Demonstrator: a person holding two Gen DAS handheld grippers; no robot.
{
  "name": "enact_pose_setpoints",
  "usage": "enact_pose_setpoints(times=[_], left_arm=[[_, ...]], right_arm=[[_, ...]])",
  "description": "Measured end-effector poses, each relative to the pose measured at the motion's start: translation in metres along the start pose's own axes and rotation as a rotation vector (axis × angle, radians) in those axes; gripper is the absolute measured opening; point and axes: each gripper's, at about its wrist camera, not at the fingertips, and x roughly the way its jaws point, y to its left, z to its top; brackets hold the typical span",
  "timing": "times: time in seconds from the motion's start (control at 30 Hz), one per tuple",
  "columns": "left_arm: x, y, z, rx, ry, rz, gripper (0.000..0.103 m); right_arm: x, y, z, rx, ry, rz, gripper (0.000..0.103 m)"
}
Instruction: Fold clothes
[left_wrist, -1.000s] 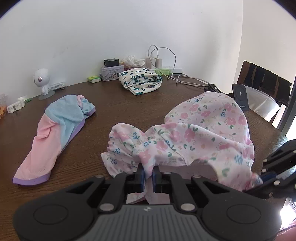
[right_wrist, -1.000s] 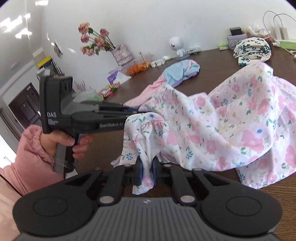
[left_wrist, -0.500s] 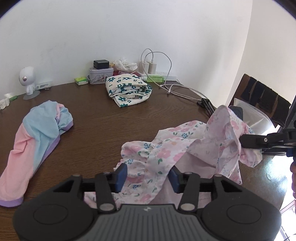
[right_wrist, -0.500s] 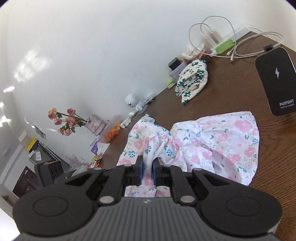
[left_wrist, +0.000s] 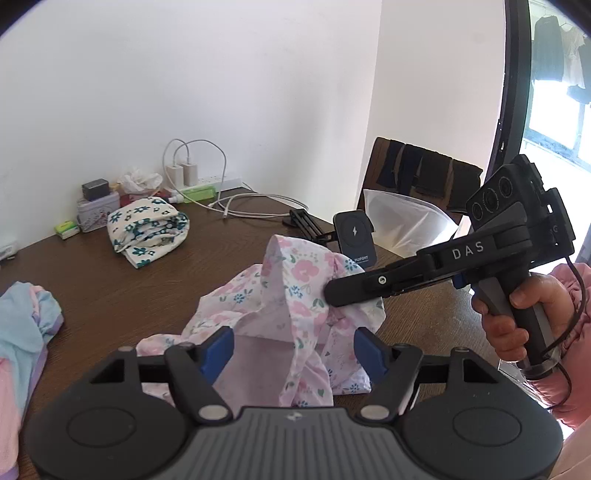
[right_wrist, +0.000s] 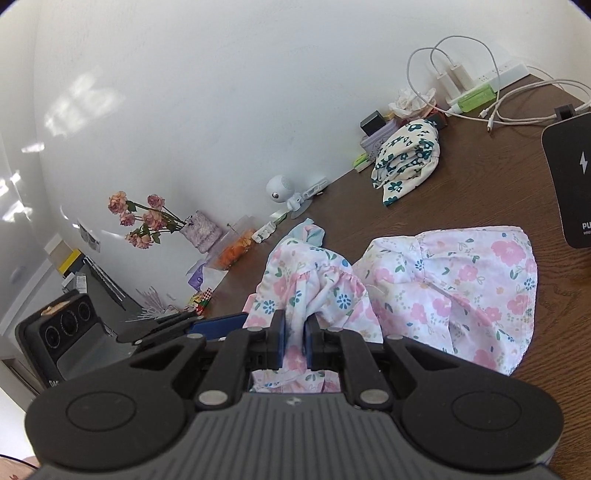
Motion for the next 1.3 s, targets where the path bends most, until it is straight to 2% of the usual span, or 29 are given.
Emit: enact_pose_setpoints(times=[0.03,0.13,0.17,0.2,0.23,0.27,0.33,0.4,0.43,0.57,0.7,0.8,1.0,1.1,1.13,1.17,1.2,1.23,1.27,1.3], left_arm=[[0.007,0.000,0.002,-0.010,0.011,-0.014,0.053],[0.022,0.004,0.006,-0.067,0.046,-0.062,0.011],[0.024,0.005,0.007,-0.082,0.047,-0.073,0.009],[0.022,0.006,0.008,-0.091,0.032,-0.070,0.008],[0.018,0.009,0.009,-0.100,0.013,-0.063,0.007],[0.014,0.011,0.011,-0.109,-0.006,-0.057,0.006],[0.004,0.017,0.015,-0.132,-0.047,-0.036,0.006],[-0.009,0.026,0.021,-0.157,-0.090,-0.007,0.006],[-0.015,0.030,0.025,-0.168,-0.109,0.006,0.006],[-0.039,0.042,0.043,-0.202,-0.182,0.050,0.006],[-0.059,0.047,0.062,-0.215,-0.240,0.104,0.006],[-0.073,0.049,0.073,-0.213,-0.267,0.153,0.006],[-0.103,0.052,0.085,-0.202,-0.324,0.229,0.006],[-0.119,0.055,0.086,-0.207,-0.349,0.260,0.006],[-0.123,0.056,0.085,-0.208,-0.353,0.270,0.005],[-0.126,0.057,0.084,-0.208,-0.352,0.283,0.005],[-0.128,0.058,0.082,-0.211,-0.350,0.296,0.005],[-0.130,0.060,0.080,-0.214,-0.349,0.301,0.005],[-0.132,0.062,0.078,-0.222,-0.348,0.306,0.004],[-0.134,0.065,0.074,-0.233,-0.345,0.317,0.004]], right_arm=[[-0.002,0.003,0.000,-0.010,-0.001,0.004,0.010],[-0.008,0.010,-0.001,-0.045,-0.011,0.009,0.011],[-0.010,0.011,-0.001,-0.050,-0.020,0.009,0.013],[-0.013,0.011,-0.001,-0.051,-0.029,0.013,0.015],[-0.017,0.009,0.000,-0.045,-0.040,0.023,0.022],[-0.022,0.007,0.000,-0.039,-0.058,0.029,0.041],[-0.033,0.004,-0.002,-0.065,-0.100,-0.005,0.055],[-0.040,0.003,-0.007,-0.136,-0.110,-0.093,0.059],[-0.042,0.002,-0.011,-0.174,-0.109,-0.139,0.064],[-0.024,0.005,-0.042,-0.378,0.002,-0.307,0.075],[0.003,0.018,-0.069,-0.603,0.054,-0.438,0.080],[0.022,0.020,-0.074,-0.683,0.072,-0.488,0.080],[0.057,0.020,-0.072,-0.764,0.073,-0.583,0.080],[0.072,0.020,-0.069,-0.756,0.080,-0.587,0.076],[0.076,0.021,-0.068,-0.750,0.080,-0.587,0.066],[0.079,0.021,-0.067,-0.742,0.079,-0.584,0.051],[0.080,0.022,-0.066,-0.730,0.076,-0.574,0.042],[0.081,0.022,-0.064,-0.714,0.073,-0.566,0.024],[0.080,0.022,-0.062,-0.704,0.072,-0.564,0.013],[0.079,0.021,-0.061,-0.698,0.069,-0.563,0.010]])
